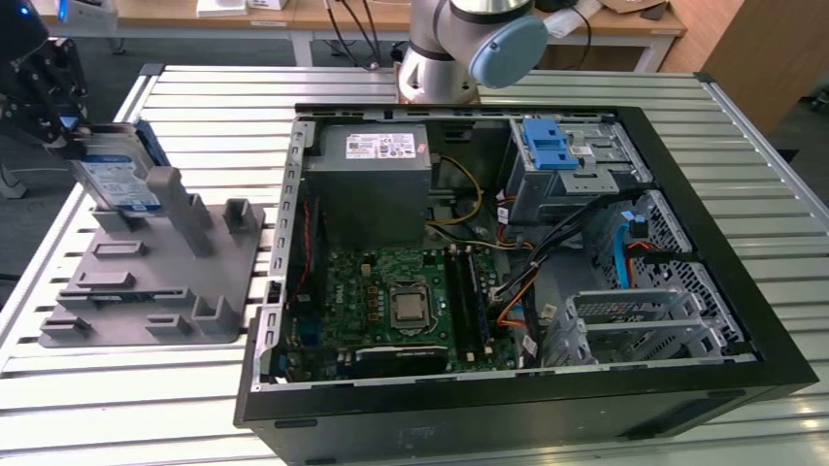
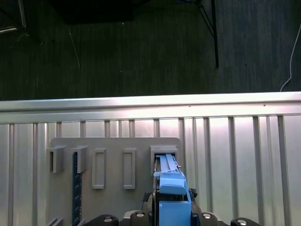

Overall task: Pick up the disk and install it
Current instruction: 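Pick up the disk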

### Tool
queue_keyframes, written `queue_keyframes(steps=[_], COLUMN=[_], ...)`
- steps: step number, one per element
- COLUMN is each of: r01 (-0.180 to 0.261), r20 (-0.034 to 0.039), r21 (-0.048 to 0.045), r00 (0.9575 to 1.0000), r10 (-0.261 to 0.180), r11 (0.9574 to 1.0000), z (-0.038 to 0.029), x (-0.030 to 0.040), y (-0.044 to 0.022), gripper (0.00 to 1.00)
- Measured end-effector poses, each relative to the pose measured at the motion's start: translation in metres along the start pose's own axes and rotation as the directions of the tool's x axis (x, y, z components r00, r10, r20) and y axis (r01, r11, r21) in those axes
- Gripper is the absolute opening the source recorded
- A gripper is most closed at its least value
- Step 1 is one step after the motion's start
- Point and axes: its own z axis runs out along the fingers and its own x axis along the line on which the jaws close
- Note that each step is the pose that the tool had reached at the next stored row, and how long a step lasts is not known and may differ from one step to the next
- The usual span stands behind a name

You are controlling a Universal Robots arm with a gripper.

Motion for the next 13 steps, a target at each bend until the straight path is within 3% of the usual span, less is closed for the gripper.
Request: queue_keyframes(steps=[13], r01=[0.000], r20=[-0.0022], r21=[0.0002], r00=[1.0000], r10=[0.000], r11=[1.0000], z=[-0.0178], x=[-0.0004], y=[0.0003], gripper=[0.36])
